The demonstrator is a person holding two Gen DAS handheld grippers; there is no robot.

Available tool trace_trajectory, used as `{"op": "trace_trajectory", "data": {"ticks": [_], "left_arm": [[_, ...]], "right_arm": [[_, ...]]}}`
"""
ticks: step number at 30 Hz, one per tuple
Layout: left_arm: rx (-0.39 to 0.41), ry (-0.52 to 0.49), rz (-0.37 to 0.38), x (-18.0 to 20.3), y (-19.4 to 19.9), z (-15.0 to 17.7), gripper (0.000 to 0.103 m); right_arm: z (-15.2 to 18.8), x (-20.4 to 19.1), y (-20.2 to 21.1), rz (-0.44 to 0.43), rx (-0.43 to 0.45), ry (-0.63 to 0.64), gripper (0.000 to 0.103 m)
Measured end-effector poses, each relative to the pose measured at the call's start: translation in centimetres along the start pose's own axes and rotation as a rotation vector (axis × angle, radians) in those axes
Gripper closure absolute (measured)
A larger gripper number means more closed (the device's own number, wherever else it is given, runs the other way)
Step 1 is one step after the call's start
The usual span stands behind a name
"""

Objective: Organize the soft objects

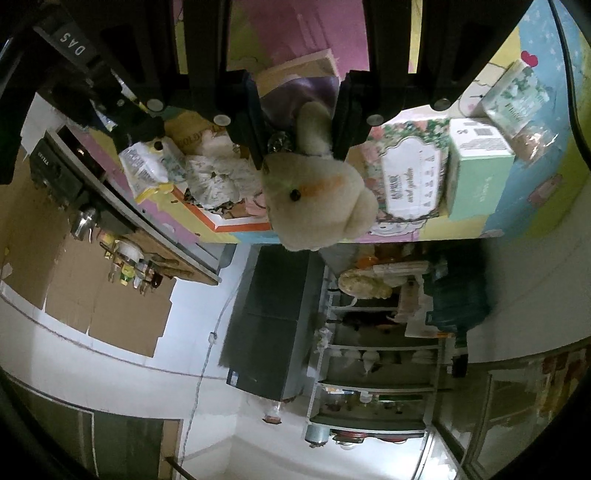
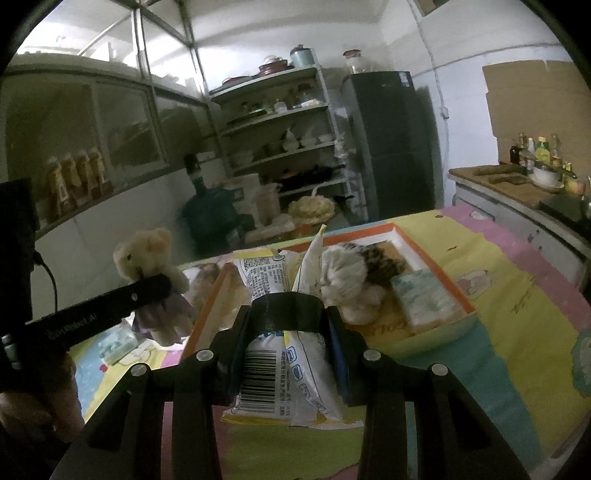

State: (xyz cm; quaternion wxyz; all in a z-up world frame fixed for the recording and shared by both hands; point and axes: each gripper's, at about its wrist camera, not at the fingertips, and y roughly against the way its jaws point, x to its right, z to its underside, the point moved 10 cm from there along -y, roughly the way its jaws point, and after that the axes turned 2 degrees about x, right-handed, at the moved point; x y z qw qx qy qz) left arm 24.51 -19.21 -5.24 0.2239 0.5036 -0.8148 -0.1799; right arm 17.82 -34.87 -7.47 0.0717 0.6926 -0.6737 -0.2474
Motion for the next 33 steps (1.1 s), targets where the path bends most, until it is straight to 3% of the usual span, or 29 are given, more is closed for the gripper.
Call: {"op": "trace_trajectory", "data": {"ticks": [16, 33], "left_arm": [[-0.037, -0.019, 0.001, 3.0, -4.5, -1.9, 0.070], [-0.063, -0.023, -0.021, 3.9, -8.0, -3.3, 0.070]], "right_arm": [[-3.8, 4.2, -0.4, 0.041, 0.052, 0.009, 0.063], [-7.1, 5.7, -3.5, 0.030, 0.064, 0.054, 0.063]]}}
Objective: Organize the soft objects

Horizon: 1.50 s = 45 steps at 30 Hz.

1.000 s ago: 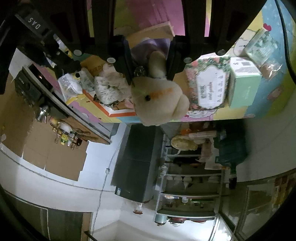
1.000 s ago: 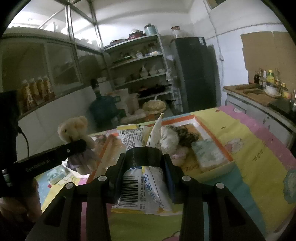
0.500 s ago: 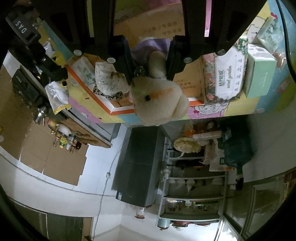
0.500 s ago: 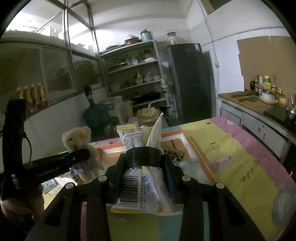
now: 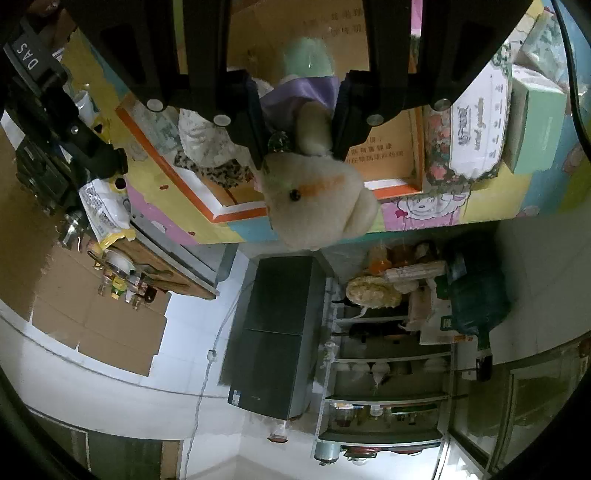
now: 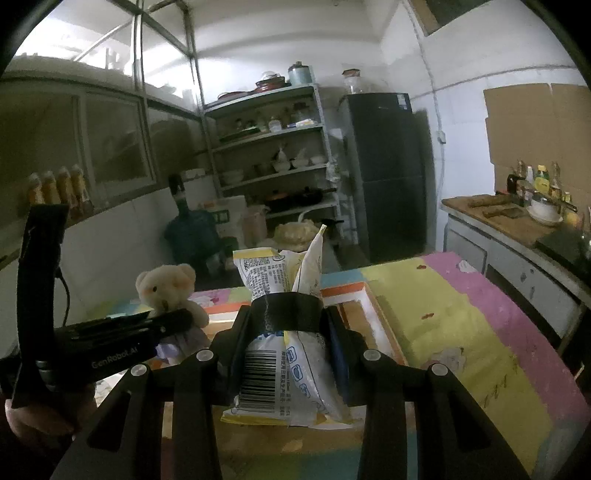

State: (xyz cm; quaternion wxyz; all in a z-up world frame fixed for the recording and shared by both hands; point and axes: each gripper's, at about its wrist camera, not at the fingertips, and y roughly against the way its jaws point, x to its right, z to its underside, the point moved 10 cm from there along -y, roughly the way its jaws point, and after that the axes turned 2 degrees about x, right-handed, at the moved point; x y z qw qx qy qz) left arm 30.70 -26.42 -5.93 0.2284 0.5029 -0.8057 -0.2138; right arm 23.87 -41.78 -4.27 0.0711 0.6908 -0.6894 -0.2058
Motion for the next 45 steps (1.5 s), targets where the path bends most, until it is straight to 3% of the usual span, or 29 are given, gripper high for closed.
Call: {"op": "trace_trajectory", "data": {"ticks": [17, 31, 45], "left_arm": [[-0.067, 0.050, -0.009, -1.0, -4.5, -1.1, 0.070], [-0.183, 0.079, -0.012, -1.9, -8.8, 0.7, 0.070], [-0.219, 0.085, -0.004, -1.9, -10.4, 1.6, 0.069]], "right_arm": [[-1.5, 2.8, -6.7, 0.001, -0.085, 0.007, 0.064], [1.0, 3.0, -11.8, -0.008, -0.195, 0.010, 0.064], [3.1, 3.3, -13.6, -0.008, -0.273, 0.014, 0.063]]}}
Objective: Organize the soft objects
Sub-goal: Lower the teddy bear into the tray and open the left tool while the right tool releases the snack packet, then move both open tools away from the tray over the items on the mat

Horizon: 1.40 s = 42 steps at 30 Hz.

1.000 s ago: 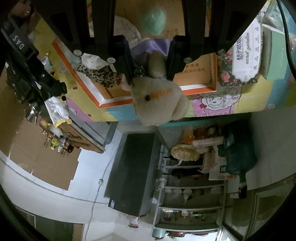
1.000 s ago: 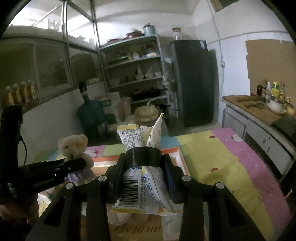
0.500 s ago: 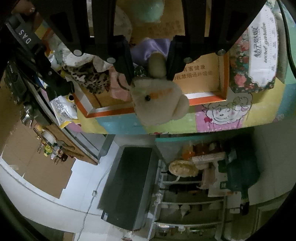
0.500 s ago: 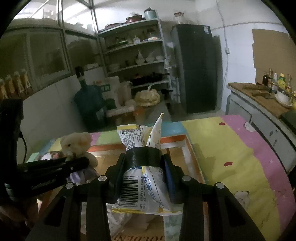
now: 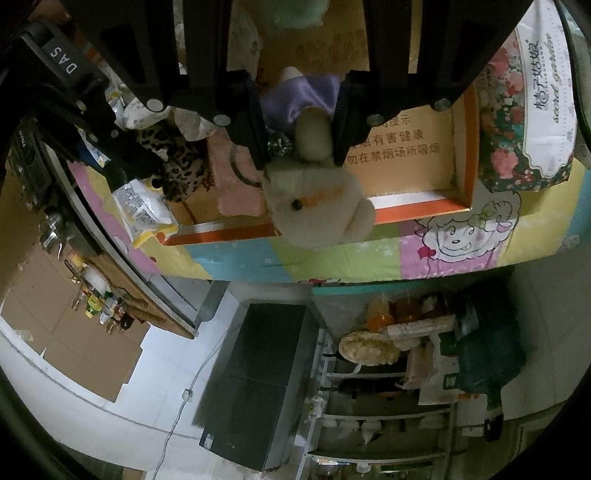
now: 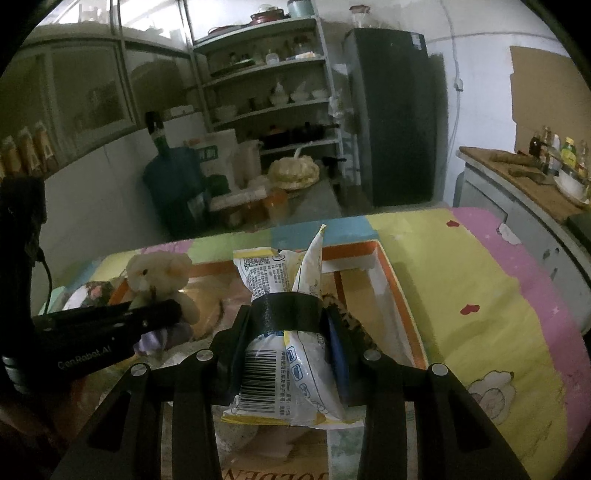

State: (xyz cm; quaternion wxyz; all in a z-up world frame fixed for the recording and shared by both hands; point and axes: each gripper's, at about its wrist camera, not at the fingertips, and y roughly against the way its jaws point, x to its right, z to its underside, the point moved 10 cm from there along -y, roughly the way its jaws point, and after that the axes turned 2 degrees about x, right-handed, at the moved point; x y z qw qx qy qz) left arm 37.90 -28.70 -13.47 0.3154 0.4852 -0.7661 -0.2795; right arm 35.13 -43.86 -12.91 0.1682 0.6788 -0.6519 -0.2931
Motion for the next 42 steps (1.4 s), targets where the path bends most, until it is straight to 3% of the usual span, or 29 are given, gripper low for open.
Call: {"op": "trace_trajectory", "data": {"ticks": [13, 20, 25, 30, 36, 42], "left_arm": [[-0.024, 0.016, 0.027, -0.2, -0.8, 0.2, 0.069], [0.004, 0.001, 0.007, 0.0, -0.2, 0.2, 0.054], [0.017, 0.002, 0.005, 0.1, 0.4, 0.0, 0.045], [0.038, 0.007, 0.008, 0.1, 1.0, -0.4, 0.037], [0.099, -0.005, 0.010, 0.4, 3.1, -1.1, 0.034], [0.212, -0.028, 0.001, 0.7, 7.1, -1.9, 0.033]], "right_arm": [[1.0, -0.2, -1.0, -0.002, -0.048, 0.004, 0.062], [1.0, -0.3, -1.1, -0.009, -0.047, -0.008, 0.061], [0.9, -0.4, -0.9, -0.019, -0.035, -0.013, 0.052], [0.2, -0.6, 0.1, -0.041, 0.009, -0.031, 0.039], [-0.6, -0.6, 1.5, -0.067, 0.076, -0.053, 0.037], [-1.4, -0.5, 3.8, -0.088, 0.177, -0.085, 0.036]]}}
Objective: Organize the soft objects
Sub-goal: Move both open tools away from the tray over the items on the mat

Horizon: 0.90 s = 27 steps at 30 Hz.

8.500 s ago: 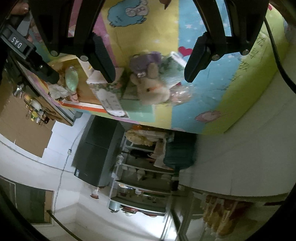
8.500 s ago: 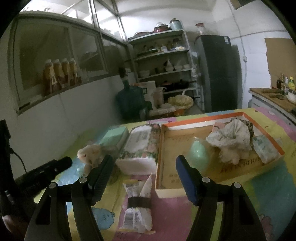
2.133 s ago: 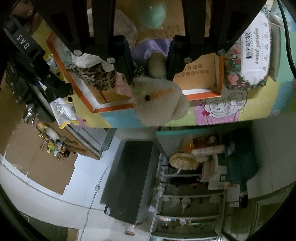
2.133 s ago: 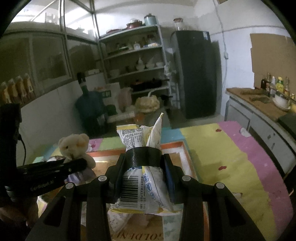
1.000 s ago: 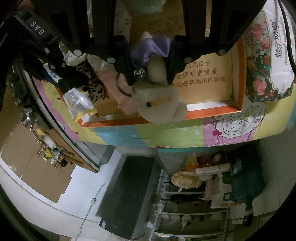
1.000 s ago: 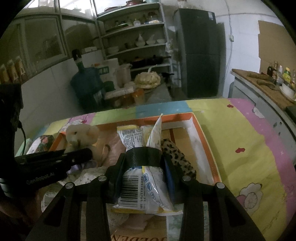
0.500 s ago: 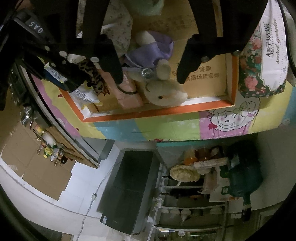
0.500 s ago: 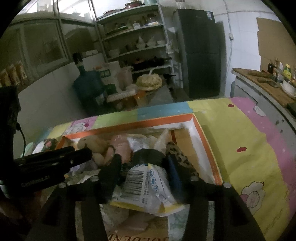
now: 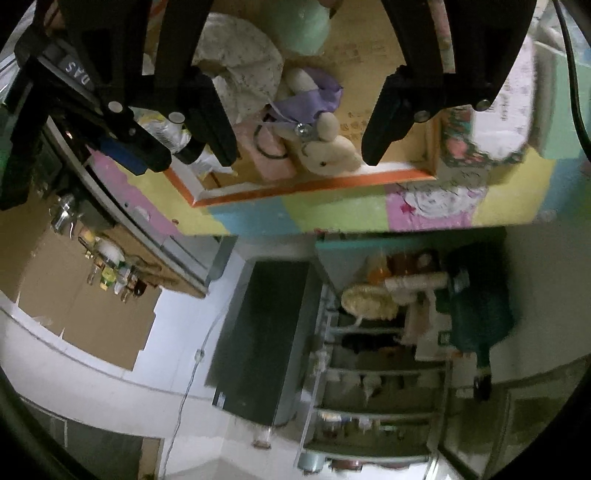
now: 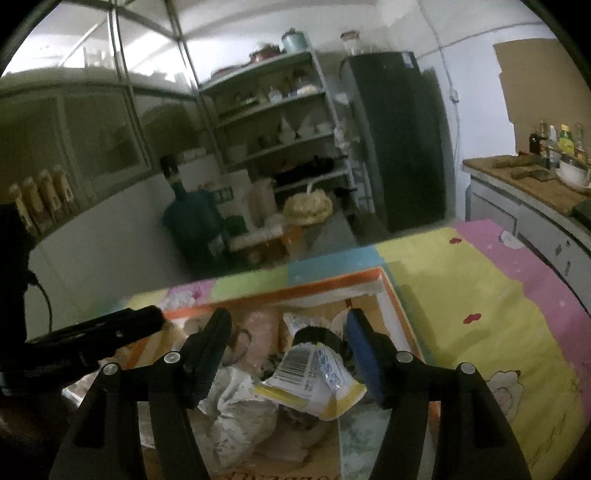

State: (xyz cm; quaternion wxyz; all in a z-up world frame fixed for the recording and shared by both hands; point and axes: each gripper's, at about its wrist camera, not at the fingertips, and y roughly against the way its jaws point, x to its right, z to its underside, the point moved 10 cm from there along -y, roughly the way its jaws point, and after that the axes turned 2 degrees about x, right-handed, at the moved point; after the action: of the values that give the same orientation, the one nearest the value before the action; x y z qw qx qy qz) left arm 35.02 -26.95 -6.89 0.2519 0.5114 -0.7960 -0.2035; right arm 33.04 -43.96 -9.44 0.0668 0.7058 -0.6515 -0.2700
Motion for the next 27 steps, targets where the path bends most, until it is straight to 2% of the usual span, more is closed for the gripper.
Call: {"op": "trace_trajectory", "data": {"ticks": [9, 13, 17, 27], "left_arm": [[0.077, -0.017, -0.051, -1.8, 4.4, -0.3, 0.033], [0.083, -0.014, -0.067, -3.0, 5.8, 0.1, 0.033], [0.083, -0.012, -0.073, -4.0, 6.8, 0.6, 0.027], [0.109, -0.004, -0.076, -5.9, 9.9, 1.7, 0.027]], "right_arm": [[0.2, -1.4, 1.3, 0.015, 0.038, 0.045, 0.028], [0.7, -2.5, 1.7, 0.028, 0.030, 0.069, 0.027], [1.3, -3.5, 2.2, 0.030, 0.022, 0.072, 0.027], [2.2, -7.2, 4.3, 0.007, 0.027, 0.076, 0.027]]}}
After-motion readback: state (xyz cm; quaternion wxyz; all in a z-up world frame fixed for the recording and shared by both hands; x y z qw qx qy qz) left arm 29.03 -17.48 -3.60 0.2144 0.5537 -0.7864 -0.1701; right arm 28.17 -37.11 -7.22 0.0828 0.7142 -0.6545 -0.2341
